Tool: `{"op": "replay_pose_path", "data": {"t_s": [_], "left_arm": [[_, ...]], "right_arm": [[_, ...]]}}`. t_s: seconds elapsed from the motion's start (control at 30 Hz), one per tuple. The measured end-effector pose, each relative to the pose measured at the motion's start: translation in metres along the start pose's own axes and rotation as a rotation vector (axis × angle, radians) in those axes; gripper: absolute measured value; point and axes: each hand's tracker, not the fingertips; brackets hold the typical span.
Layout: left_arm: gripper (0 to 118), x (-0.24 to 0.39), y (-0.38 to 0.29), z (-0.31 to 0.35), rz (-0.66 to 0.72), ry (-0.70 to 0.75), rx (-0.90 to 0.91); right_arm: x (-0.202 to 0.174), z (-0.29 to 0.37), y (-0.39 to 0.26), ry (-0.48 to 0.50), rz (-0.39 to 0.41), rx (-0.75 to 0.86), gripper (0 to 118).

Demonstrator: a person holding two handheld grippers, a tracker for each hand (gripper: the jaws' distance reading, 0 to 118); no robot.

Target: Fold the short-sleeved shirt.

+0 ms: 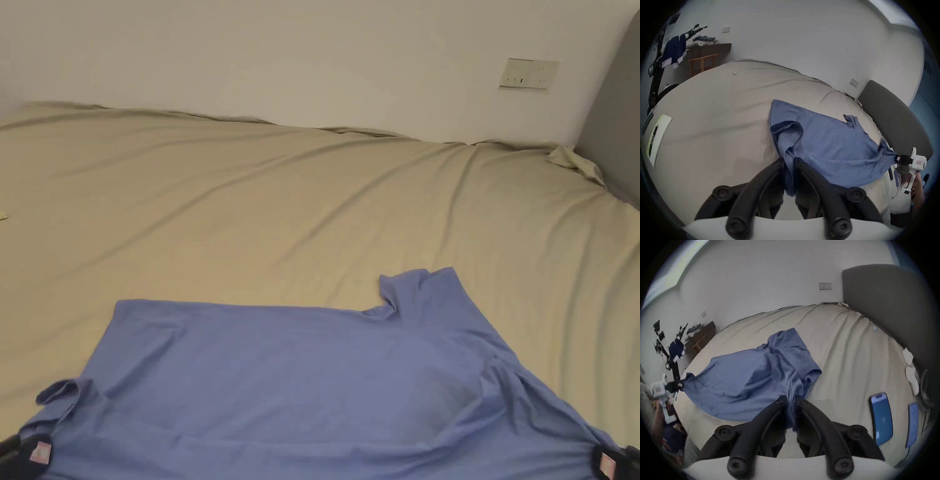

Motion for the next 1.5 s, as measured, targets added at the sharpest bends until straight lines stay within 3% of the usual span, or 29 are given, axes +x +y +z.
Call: {"op": "replay_pose_path", "data": {"t_s": [0.2,0.37,0.6,0.63,0.67,0.7,0.73,0.77,0.83,1.0,1.03,1.07,1.1,1.13,1.17,1.2,1.27,1.47,1.5], "left_arm": [[10,-0.014,-0.06,0.035,0.082,0.005,-0.062],[10,-0.026,-0.112,0.045,0.145,0.025,-0.099],[11,-0.039,-0.129,0.047,0.207,0.019,-0.092],[18,-0.058,-0.139,0.043,0.202,0.018,-0.088],[32,-0.058,-0.137,0.048,0.196,0.03,-0.074],[73,-0.057,-0.134,0.055,0.18,0.076,-0.054],[101,-0.056,-0.13,0.064,0.168,0.099,-0.032],[110,-0.042,-0.116,0.078,0.166,0.119,-0.012],[111,-0.029,-0.109,0.097,0.106,0.102,0.087],[110,0.025,-0.093,0.107,-0.054,0.095,0.246],[110,0.04,-0.089,0.103,-0.067,0.102,0.244],[107,0.047,-0.085,0.098,-0.082,0.09,0.237],[93,0.053,-0.081,0.093,-0.098,0.055,0.233],[65,0.059,-0.076,0.086,-0.104,0.046,0.228],[27,0.065,-0.071,0.075,-0.116,0.047,0.219],[5,0.07,-0.067,0.067,-0.124,0.087,0.206],[0,0.072,-0.052,0.05,-0.146,0.06,0.167],[0,0.069,0.04,-0.016,-0.212,0.121,0.185],[11,0.062,0.06,-0.034,-0.213,0.122,0.179]], "right_arm": [[0.026,0.031,-0.051,-0.024,-0.066,-0.043,11],[0.028,0.031,-0.103,-0.039,-0.057,-0.122,11],[0.036,0.022,-0.126,-0.045,-0.069,-0.133,14],[0.035,0.025,-0.122,-0.047,-0.055,-0.136,26],[0.033,0.03,-0.118,-0.063,-0.044,-0.135,52],[0.028,0.037,-0.114,-0.075,-0.037,-0.131,90],[0.024,0.046,-0.109,-0.105,-0.023,-0.108,97],[0.017,0.057,-0.103,-0.115,-0.007,-0.056,97],[0.003,0.078,-0.092,-0.056,0.019,0.054,97],[-0.046,0.083,-0.065,-0.027,0.122,0.172,95],[-0.055,0.079,-0.06,-0.015,0.146,0.177,89],[-0.069,0.075,-0.056,-0.015,0.168,0.188,74],[-0.082,0.071,-0.052,-0.019,0.189,0.193,39],[-0.09,0.064,-0.05,-0.028,0.203,0.195,16],[-0.097,0.058,-0.048,-0.041,0.214,0.201,12],[-0.101,0.054,-0.045,-0.037,0.217,0.193,12],[-0.109,0.047,-0.036,0.0,0.197,0.178,8],[-0.112,0.028,-0.01,0.004,0.237,0.171,7],[-0.111,0.026,-0.004,0.009,0.242,0.168,7]]}}
